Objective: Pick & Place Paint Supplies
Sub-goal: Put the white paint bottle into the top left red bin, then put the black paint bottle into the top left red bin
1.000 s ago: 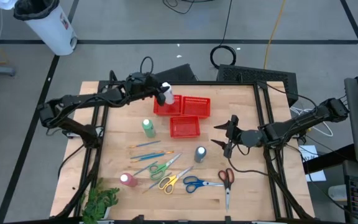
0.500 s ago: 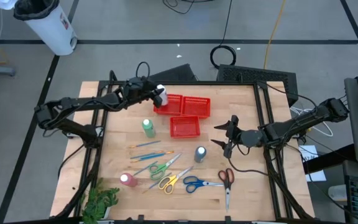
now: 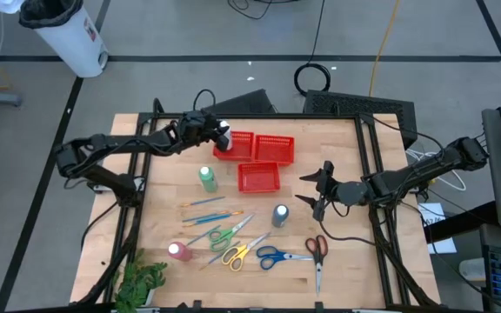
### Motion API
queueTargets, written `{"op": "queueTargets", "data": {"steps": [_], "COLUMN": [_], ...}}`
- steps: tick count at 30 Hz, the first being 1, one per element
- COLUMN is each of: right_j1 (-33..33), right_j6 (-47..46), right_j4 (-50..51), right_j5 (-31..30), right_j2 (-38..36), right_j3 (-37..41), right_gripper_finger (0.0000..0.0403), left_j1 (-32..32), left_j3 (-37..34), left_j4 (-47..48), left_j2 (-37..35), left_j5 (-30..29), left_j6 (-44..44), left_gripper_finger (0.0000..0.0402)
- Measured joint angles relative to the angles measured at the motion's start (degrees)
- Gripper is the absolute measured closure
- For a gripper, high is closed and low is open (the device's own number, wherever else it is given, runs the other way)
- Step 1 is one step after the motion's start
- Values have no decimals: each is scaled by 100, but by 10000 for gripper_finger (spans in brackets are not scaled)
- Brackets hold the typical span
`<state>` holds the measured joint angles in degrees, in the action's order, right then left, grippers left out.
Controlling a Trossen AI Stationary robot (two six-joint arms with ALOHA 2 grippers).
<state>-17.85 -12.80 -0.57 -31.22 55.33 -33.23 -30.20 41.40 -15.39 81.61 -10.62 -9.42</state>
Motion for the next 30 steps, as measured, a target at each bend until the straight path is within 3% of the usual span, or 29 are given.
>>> {"op": "queueTargets", "data": {"steps": [10, 19, 24, 30], "right_j1": [0, 0, 0, 0], "right_j6": [0, 0, 0, 13], "right_j4": [0, 0, 0, 52], "right_j5": [0, 0, 0, 0], "right_j2": [0, 0, 0, 0], "right_j3": [0, 0, 0, 0], "right_gripper_finger": [135, 135, 135, 136], "left_j1": [117, 142, 142, 172], "left_j3": [3, -12, 34, 214], "left_j4": [-266, -253, -269, -299], "left_j2": [188, 200, 200, -34], "left_j5": [-265, -251, -250, -248], "left_j6": [-28, 20, 21, 57], "left_gripper_finger": [281, 129, 86, 62]}}
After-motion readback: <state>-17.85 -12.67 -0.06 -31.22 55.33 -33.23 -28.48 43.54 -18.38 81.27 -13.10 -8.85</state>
